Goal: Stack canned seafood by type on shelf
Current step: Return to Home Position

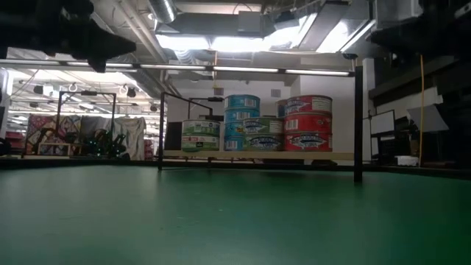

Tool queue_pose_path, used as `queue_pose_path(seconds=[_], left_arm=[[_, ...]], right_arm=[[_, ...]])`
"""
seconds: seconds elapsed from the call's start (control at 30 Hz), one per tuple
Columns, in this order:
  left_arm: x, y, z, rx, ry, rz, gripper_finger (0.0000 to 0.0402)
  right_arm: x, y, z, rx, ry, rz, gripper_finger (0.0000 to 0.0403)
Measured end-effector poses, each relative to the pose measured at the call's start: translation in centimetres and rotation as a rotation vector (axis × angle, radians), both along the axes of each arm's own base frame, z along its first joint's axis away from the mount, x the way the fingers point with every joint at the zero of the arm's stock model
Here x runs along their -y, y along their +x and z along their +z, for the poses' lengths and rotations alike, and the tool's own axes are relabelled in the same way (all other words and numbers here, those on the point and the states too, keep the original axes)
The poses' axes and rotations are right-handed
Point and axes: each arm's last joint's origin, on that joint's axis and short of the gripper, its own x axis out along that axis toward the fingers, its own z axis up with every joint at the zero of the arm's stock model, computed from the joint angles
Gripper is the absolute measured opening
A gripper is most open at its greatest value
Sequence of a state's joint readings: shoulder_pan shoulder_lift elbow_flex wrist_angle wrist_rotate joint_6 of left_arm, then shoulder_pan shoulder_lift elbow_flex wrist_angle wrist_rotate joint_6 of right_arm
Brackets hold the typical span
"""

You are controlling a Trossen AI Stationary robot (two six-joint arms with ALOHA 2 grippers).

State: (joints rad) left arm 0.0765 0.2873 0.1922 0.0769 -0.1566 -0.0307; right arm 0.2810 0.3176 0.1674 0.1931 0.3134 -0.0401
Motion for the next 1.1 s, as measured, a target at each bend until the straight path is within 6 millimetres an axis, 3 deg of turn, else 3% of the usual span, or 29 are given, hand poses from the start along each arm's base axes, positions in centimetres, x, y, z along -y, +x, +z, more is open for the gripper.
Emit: queue_pose_path(seconds=[0.3, 0.63, 1.1], left_arm=[[0.0, -0.2, -2.5, 0.098, 0.052, 0.001, 0.0007], [0.1, -1.6, -3.1, 0.161, 0.126, 0.009, 0.0007], [0.1, -1.6, -4.4, 0.027, 0.124, 0.003, 0.0008]], right_arm=[[0.0, 0.1, -3.0, -0.023, 0.093, 0.003, 0.001], [0.1, -0.5, -3.0, -0.009, 0.104, 0.016, 0.001], [0.6, -2.2, -3.4, -0.013, 0.102, 0.016, 0.001]])
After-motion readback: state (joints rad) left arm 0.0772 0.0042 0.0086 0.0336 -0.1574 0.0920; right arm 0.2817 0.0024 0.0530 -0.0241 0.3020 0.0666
